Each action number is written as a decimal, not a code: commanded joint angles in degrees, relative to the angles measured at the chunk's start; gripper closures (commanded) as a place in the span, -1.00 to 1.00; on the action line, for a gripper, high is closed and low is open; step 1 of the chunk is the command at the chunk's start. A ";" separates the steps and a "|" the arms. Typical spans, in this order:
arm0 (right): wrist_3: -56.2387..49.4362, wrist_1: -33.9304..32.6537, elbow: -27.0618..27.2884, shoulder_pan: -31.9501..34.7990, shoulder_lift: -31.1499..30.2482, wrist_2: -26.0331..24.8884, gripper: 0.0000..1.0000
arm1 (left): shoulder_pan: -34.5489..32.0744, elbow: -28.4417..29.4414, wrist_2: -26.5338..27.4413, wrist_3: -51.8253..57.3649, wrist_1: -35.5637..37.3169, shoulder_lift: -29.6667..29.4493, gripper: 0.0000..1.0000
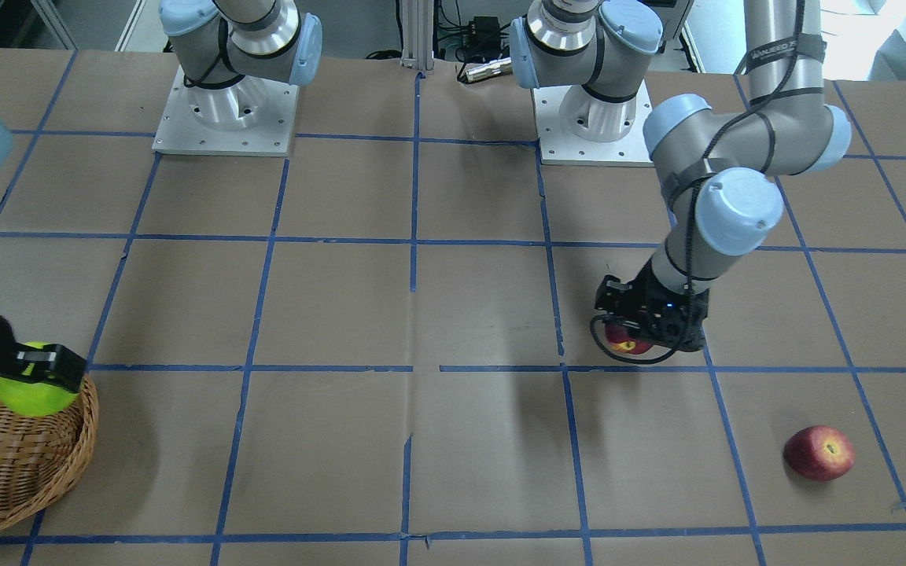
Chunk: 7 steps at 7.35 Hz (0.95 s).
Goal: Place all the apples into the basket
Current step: 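Lift the green apple into the basket while the left carries the dark apple centerward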
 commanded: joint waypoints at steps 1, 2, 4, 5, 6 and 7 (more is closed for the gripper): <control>-9.99 -8.93 -0.10 -6.07 5.63 -3.97 1.00 | -11.64 6.71 -1.04 -20.16 -0.19 -4.74 0.44; -10.89 -13.14 -0.18 -7.49 7.92 -4.15 1.00 | -13.94 7.08 -1.30 -25.45 0.94 -7.38 0.44; -11.52 -14.24 -0.01 -7.76 10.66 -4.94 1.00 | -16.76 7.17 -1.22 -31.19 5.59 -10.11 0.43; -11.43 -14.24 -0.01 -7.85 11.80 -7.21 1.00 | -17.03 7.08 -1.39 -32.17 7.53 -11.43 0.42; -11.43 -14.24 -0.09 -7.94 12.42 -7.23 0.70 | -17.99 7.26 -1.48 -33.14 8.76 -11.97 0.42; -11.69 -16.68 -0.01 -7.94 12.78 -7.23 0.14 | -18.44 7.08 -1.48 -33.76 10.08 -13.10 -0.30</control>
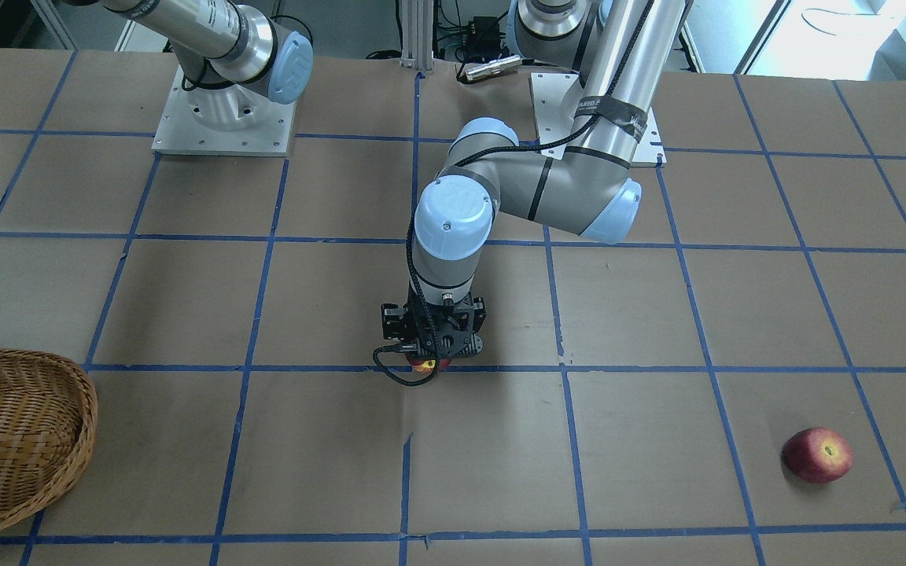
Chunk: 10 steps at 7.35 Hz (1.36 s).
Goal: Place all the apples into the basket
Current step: 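Set the dark apple at center with the left gripper while the right releases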
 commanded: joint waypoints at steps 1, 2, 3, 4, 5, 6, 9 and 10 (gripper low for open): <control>-0.03 -3.27 -0.05 -0.06 0.63 -0.06 -0.92 | -0.92 0.10 -0.39 -1.06 2.33 -1.79 -0.99; 0.23 -2.85 -0.05 -0.06 0.36 0.21 -1.00 | -1.01 0.62 -2.75 -1.06 2.34 -1.53 -1.00; 0.50 -2.41 -0.05 0.02 -0.42 0.30 -1.00 | -1.10 2.11 -3.21 -0.97 0.77 -0.74 -1.00; 0.67 -0.93 0.12 0.89 -2.78 0.91 -1.00 | -0.67 3.60 -3.56 -0.36 -4.29 1.18 -1.00; 1.98 4.74 0.13 2.99 -6.28 3.78 -1.00 | 0.99 5.88 -3.21 0.08 -7.73 2.85 -1.00; 6.95 10.10 0.13 6.84 -9.80 4.86 -1.00 | 6.32 9.12 -3.21 4.17 -14.29 4.26 -1.00; 28.03 16.57 0.30 26.58 -13.61 10.37 -1.00 | 18.63 15.91 -2.69 24.09 -26.64 6.03 -1.00; 34.71 16.66 0.65 32.57 -13.27 13.89 -1.00 | 25.11 15.05 0.97 35.30 -26.49 5.77 -1.00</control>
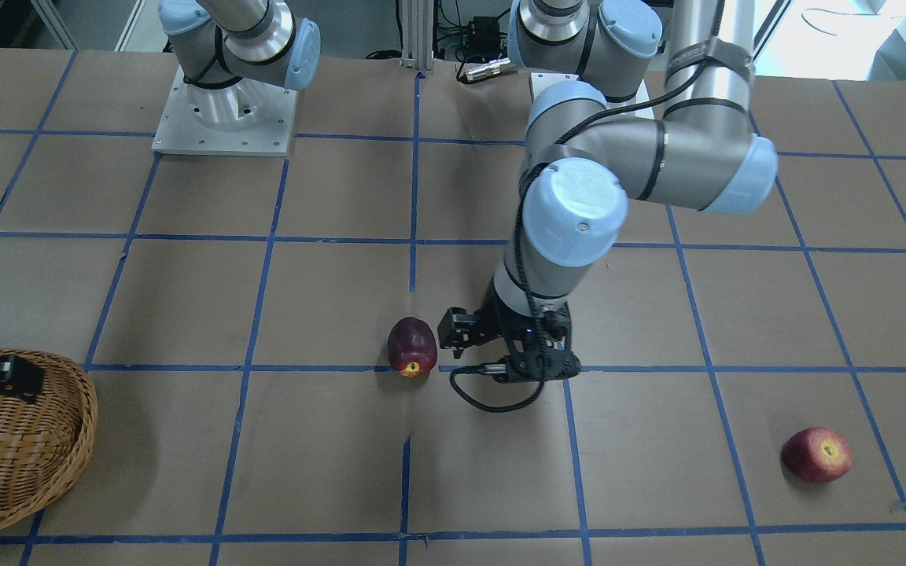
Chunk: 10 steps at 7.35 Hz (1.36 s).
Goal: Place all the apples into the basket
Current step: 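Set the dark apple at center with the left gripper while the right releases, then grasp the dark apple with the right gripper while the left grasps the red apple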
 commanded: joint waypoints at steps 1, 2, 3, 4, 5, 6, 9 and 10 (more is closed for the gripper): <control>12.70 0.77 0.51 12.32 0.04 8.07 -1.00 | 12.36 0.16 3.46 19.23 -1.39 -0.37 -1.00; 17.70 0.60 0.51 16.28 1.17 8.98 -1.00 | 15.90 0.33 3.47 23.48 -0.69 -0.72 -1.00; 24.45 -0.10 0.60 20.49 3.27 8.91 -1.00 | 18.98 0.77 3.73 27.18 -0.69 -1.33 -1.00; 26.95 -0.10 0.68 23.14 5.29 8.91 -1.00 | 22.49 1.73 6.43 31.56 0.71 -2.55 -1.00; 27.41 -0.10 0.68 24.74 6.44 8.99 -1.00 | 24.87 2.00 6.98 35.70 6.38 -4.65 -1.00; 27.42 -0.10 1.21 24.93 6.89 8.99 -1.00 | 25.85 2.52 6.98 39.65 8.26 -6.33 -1.00; 27.42 -0.37 3.23 25.11 7.95 9.08 -1.00 | 26.30 6.90 6.98 42.24 16.86 -13.53 -1.00; 27.94 -0.98 3.23 25.11 7.95 11.08 -1.00 | 26.39 8.58 7.07 42.76 16.72 -15.29 -1.00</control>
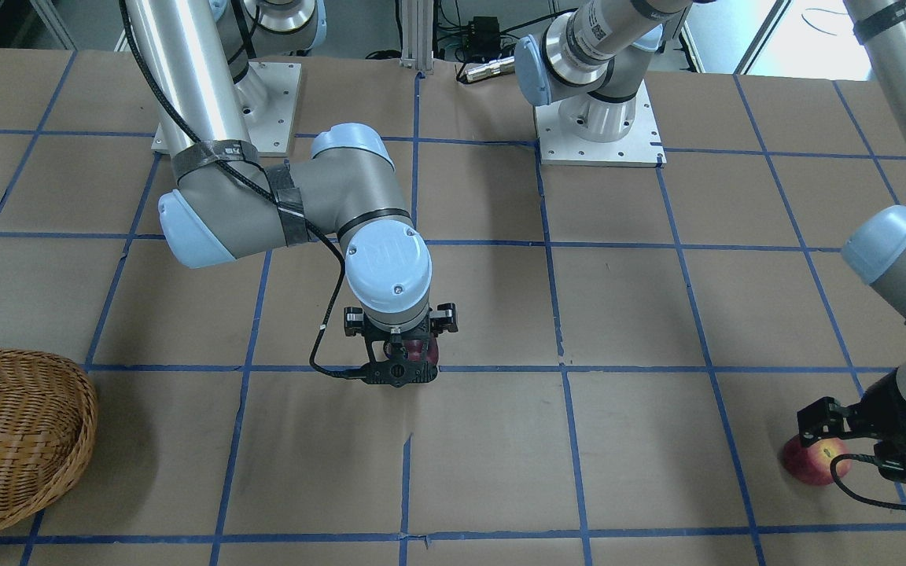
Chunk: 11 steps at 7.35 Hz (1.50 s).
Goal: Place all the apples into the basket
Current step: 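Grasp the dark apple with the right gripper while the left grasps the red apple, then carry the dark apple into the basket while the left lifts the red apple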
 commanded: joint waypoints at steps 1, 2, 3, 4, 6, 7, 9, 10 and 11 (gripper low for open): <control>1.28 -0.55 0.22 0.04 0.96 1.77 -1.00 | 0.23 1.76 0.07 1.50 1.44 -4.14 -1.00; 1.38 -1.42 -0.05 0.04 2.19 1.78 -1.00 | 0.23 1.32 0.16 1.34 1.44 -5.54 -1.00; 1.55 -4.65 0.39 0.04 3.42 1.69 -1.00 | 0.23 1.40 0.34 1.42 1.44 -6.43 -1.00; 1.55 -5.81 0.30 0.04 4.39 1.77 -1.00 | 1.10 1.40 2.77 1.77 1.35 -7.39 -1.00; 1.90 -6.70 0.39 -0.05 4.57 1.69 0.17 | 1.55 1.23 5.52 2.21 1.53 -8.37 -1.00; 1.99 -6.62 0.30 -0.05 4.57 1.08 0.99 | 1.55 1.31 5.18 2.13 1.35 -8.54 -1.00; 1.91 -6.18 -1.10 -1.53 2.65 0.81 1.00 | 1.64 1.31 2.91 2.13 1.18 -8.55 -0.64; 1.73 -3.83 -2.76 -3.89 0.46 -0.41 1.00 | 1.64 1.31 2.45 2.13 0.83 -8.46 -0.07; 0.25 2.11 -5.73 -9.22 -1.56 -2.42 1.00 | 1.47 1.49 2.45 2.13 -0.57 -7.50 0.14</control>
